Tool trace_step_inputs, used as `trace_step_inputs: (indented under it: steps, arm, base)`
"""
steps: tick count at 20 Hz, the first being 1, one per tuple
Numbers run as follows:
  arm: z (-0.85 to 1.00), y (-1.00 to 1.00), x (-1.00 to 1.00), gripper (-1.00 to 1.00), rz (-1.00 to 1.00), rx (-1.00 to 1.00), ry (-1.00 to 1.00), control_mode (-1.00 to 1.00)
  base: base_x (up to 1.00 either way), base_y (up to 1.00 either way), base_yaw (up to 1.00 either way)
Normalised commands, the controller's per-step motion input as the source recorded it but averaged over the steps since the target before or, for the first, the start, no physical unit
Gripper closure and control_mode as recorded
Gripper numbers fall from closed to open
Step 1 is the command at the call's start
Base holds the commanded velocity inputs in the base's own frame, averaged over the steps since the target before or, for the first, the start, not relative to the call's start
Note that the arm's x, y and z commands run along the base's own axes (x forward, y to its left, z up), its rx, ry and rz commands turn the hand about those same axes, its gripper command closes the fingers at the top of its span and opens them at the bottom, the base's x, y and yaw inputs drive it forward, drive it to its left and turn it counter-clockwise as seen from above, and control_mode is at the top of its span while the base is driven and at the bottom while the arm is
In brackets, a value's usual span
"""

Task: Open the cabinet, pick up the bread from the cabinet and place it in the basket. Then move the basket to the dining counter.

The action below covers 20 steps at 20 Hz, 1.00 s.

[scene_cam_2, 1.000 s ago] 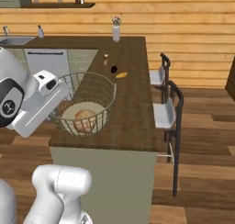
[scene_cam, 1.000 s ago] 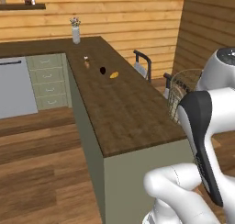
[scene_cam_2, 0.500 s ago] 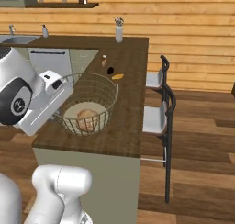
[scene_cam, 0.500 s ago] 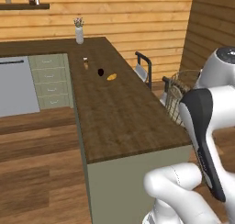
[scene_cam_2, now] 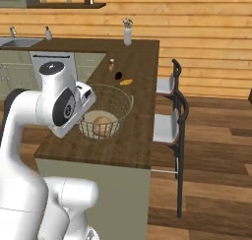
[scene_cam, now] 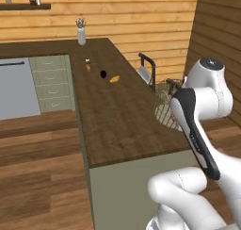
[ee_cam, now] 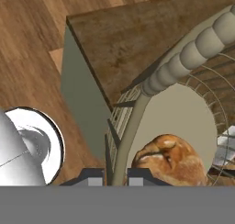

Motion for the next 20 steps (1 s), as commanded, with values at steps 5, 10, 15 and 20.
trace_step_inputs:
  steps: [5,10,15,20]
  arm:
    - [-0.68,0.00,1.00,1.00,0.14,0.02,0.14,-1.00]
    - [-0.60,0.05,1.00,1.00,0.09,0.00,0.13,-1.00]
    - [-0.55,0.00,1.00,1.00,0.05,0.00,0.12,-1.00]
    - [-0.75,0.03,0.97,1.00,0.06,0.00,0.12,-1.00]
  base:
    - [0.00,0.00,0.00]
    - [0.00,0.00,0.00]
    - [0.00,0.00,0.00]
    - [0.00,0.00,0.00]
